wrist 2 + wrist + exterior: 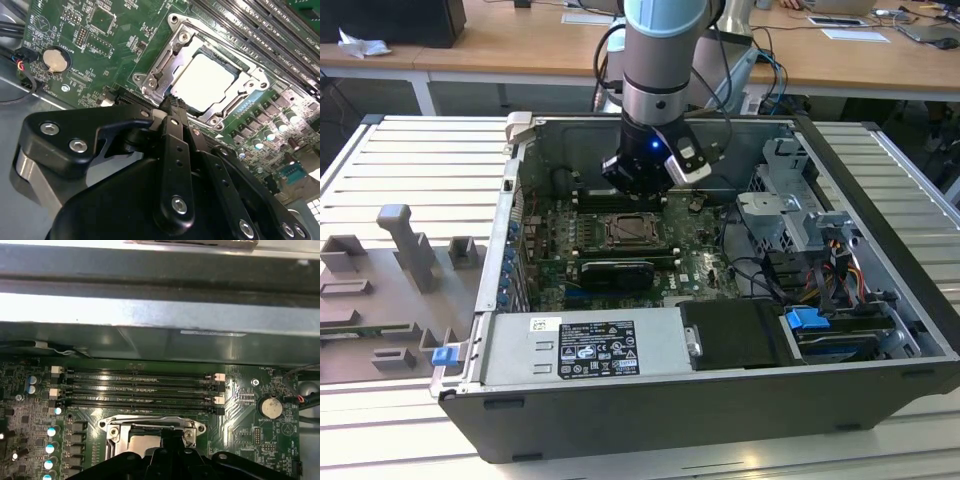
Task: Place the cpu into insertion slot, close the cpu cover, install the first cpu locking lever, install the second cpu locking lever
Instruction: 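Install the second cpu locking lever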
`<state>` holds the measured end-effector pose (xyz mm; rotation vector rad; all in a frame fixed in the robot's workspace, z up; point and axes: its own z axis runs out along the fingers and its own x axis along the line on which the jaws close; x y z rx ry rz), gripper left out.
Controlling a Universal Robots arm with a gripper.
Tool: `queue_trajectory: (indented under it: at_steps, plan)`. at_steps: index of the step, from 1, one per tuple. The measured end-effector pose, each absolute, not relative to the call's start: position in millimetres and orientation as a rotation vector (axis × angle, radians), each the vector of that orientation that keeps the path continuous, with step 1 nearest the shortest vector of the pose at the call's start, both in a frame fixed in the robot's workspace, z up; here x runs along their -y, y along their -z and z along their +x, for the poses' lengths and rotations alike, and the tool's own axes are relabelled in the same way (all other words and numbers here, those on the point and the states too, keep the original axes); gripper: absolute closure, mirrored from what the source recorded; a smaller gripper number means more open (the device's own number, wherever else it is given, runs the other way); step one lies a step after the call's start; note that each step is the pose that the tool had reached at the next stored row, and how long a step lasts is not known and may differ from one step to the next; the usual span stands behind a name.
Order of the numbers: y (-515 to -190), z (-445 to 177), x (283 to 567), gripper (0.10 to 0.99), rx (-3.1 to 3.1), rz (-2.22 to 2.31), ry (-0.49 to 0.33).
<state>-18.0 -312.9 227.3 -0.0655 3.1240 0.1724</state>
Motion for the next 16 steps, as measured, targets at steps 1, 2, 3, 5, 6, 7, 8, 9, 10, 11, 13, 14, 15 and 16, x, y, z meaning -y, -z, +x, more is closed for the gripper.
queue_trajectory:
  at_steps: [1, 2, 3, 5, 6, 7, 8, 9, 10, 11, 13, 14, 15, 16]
  plan:
    - [-230, -18, 313, 0.980, -3.124, -0.066, -0.172]
    - [-232, -18, 313, 0.980, -3.124, -0.066, -0.172]
    - [-233, -18, 313, 0.980, -3.124, -0.066, -0.172]
    - [-233, -18, 314, 0.980, -3.124, -0.066, -0.173]
    - [-233, -18, 315, 0.980, -3.124, -0.066, -0.172]
    - [-233, -18, 316, 0.980, -3.124, -0.066, -0.172]
    - [-233, -18, 318, 0.980, -3.124, -0.066, -0.172]
    - [-233, -18, 319, 0.980, -3.124, -0.066, -0.172]
    - [-233, -18, 320, 0.980, -3.124, -0.066, -0.172]
    - [-233, -18, 321, 0.980, -3.124, -0.066, -0.172]
    - [-233, -18, 324, 0.980, -3.124, -0.066, -0.172]
    - [-233, -18, 325, 0.980, -3.124, -0.066, -0.172]
    - [-233, -18, 326, 0.980, -3.124, -0.066, -0.172]
    - [-233, -18, 327, 0.980, -3.124, -0.066, -0.172]
